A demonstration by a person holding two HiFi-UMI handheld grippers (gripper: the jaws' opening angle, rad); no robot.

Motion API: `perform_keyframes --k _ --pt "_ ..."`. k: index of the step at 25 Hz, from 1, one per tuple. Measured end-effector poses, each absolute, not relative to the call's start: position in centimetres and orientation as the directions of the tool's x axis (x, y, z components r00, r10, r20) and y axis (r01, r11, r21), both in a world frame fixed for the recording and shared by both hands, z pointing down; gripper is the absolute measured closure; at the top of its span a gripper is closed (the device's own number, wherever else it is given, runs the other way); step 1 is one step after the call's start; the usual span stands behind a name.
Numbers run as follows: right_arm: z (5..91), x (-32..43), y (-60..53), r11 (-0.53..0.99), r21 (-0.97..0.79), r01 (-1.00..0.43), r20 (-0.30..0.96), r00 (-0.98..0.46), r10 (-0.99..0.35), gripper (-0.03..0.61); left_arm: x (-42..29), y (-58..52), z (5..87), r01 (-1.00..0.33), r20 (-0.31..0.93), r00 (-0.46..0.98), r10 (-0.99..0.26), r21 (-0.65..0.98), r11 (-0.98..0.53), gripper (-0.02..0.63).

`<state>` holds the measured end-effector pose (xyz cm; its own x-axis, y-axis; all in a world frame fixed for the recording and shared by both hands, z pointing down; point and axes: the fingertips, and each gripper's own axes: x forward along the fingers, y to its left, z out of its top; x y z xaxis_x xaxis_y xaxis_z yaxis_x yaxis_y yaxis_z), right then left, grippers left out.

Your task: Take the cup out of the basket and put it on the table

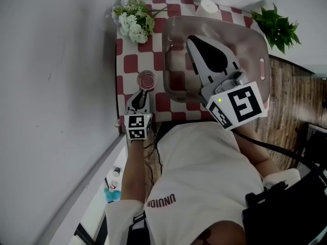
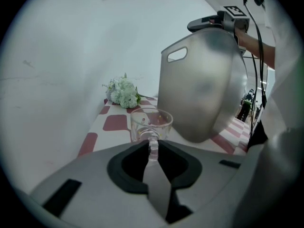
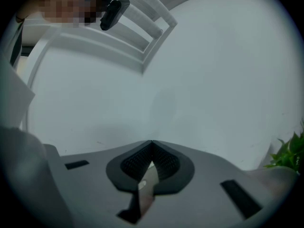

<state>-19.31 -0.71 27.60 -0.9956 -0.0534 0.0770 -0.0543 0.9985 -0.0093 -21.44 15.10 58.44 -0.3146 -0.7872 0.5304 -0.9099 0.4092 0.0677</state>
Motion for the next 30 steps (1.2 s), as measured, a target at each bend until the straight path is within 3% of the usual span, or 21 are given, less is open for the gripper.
perform_keyframes --k 10,17,27,29,30 --pt "27.5 -19.0 -0.8 0.999 -0.011 -0.049 0.072 -0.996 -0.048 0.561 -21.5 15.0 58.7 -0.903 0.543 -0.331 -0.772 0.056 0.427 0.549" --pt "27.5 -18.6 -1.0 0.998 -0.023 -0.051 0.068 -0.996 -0.05 0.561 -21.5 16.2 58.3 -0.88 0.544 -0.36 -0.758 0.072 0.47 0.506" --pt "27.5 -18.9 -0.1 0.998 -0.057 -0.022 0.053 -0.998 -0.018 0.561 -23.2 16.8 49.8 -0.82 0.337 -0.499 -0.799 0.116 0.561 0.51" --pt "27.6 -19.1 0.3 0.998 -0.062 -0.012 0.054 -0.999 -0.009 0.561 -23.7 16.8 47.5 -0.809 0.285 -0.534 -0.796 0.103 0.579 0.538" --pt "27.6 -19.2 0.5 0.998 -0.062 -0.006 0.054 -0.999 -0.003 0.561 -24.0 16.7 46.2 -0.803 0.256 -0.551 -0.794 0.096 0.588 0.583"
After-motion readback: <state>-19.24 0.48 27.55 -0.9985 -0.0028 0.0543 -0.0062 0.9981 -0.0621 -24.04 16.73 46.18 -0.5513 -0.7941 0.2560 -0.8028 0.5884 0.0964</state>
